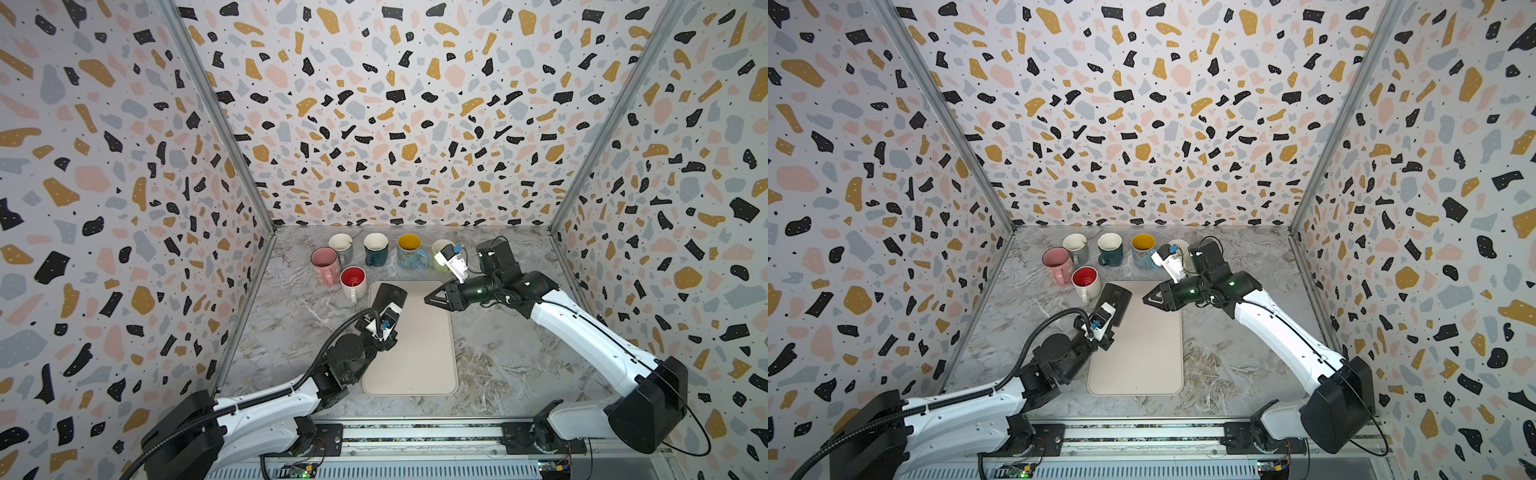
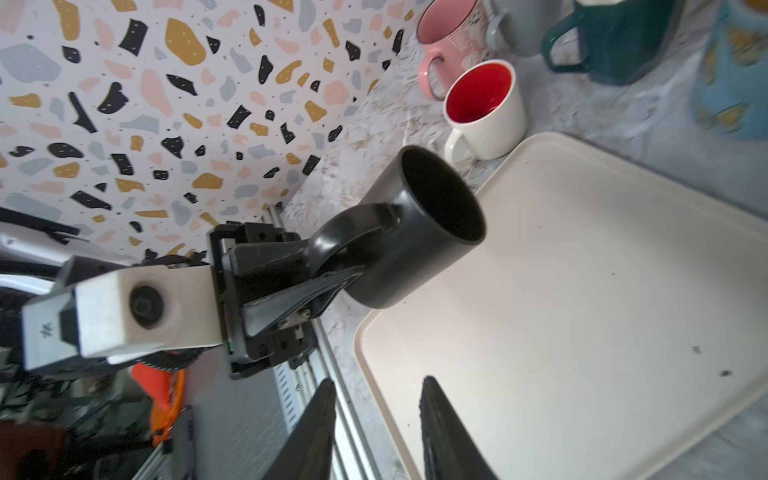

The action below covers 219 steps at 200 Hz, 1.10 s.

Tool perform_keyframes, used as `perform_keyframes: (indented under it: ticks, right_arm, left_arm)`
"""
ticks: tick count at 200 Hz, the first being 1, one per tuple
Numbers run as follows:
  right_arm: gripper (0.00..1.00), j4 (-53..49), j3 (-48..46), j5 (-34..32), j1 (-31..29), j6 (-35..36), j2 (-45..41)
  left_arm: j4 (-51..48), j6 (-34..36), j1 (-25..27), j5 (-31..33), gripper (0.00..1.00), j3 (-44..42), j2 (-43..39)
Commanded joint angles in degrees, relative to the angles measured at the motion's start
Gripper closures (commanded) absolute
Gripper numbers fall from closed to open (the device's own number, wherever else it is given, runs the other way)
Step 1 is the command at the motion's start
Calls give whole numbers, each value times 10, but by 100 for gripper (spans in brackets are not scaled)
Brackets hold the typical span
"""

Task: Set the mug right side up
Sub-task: 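Rotate the dark grey mug toward the right gripper while the right gripper approaches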

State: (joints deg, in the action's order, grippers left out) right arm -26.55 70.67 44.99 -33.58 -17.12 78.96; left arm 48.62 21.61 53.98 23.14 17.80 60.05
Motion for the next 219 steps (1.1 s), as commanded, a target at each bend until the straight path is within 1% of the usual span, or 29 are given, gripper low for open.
perform_keyframes:
  ticks: [1, 16, 44, 58, 75, 89, 97, 111, 133, 164, 180, 199, 219]
  right_arm:
    - [60, -1, 12, 92, 1, -33, 8]
    - [56, -2, 11, 98, 1, -37, 13]
    - [45, -8, 11, 104, 5, -40, 17]
    - [44, -10, 11, 108, 8, -40, 21]
    - [42, -16, 12, 107, 13, -37, 29]
    - [42, -17, 12, 108, 18, -34, 34]
    - [42, -15, 13, 108, 19, -34, 37]
    - [42, -8, 12, 113, 22, -34, 39]
    - [41, -12, 11, 111, 25, -29, 45]
    - [41, -14, -9, 115, 28, -25, 53]
    - [42, -16, -17, 131, 29, -22, 62]
    - [45, -7, -22, 156, 28, -28, 72]
    - [48, -8, -24, 162, 28, -29, 80]
  left_arm:
    - [185, 119, 21, 40, 100, 7, 19]
    - [225, 176, 36, 59, 100, 4, 43]
    - [294, 248, 51, 78, 100, -2, 82]
    - [336, 310, 67, 97, 100, -6, 112]
    - [434, 399, 89, 117, 100, -16, 166]
    - [516, 456, 102, 129, 100, -20, 215]
    - [545, 480, 107, 138, 100, -16, 239]
    - [570, 489, 112, 144, 100, -10, 266]
    - [570, 512, 118, 150, 100, 0, 280]
    - [570, 518, 119, 146, 100, -1, 263]
    - [571, 520, 120, 145, 100, -1, 253]
    - [571, 532, 125, 143, 100, 0, 250]
    - [570, 540, 130, 146, 100, 2, 251]
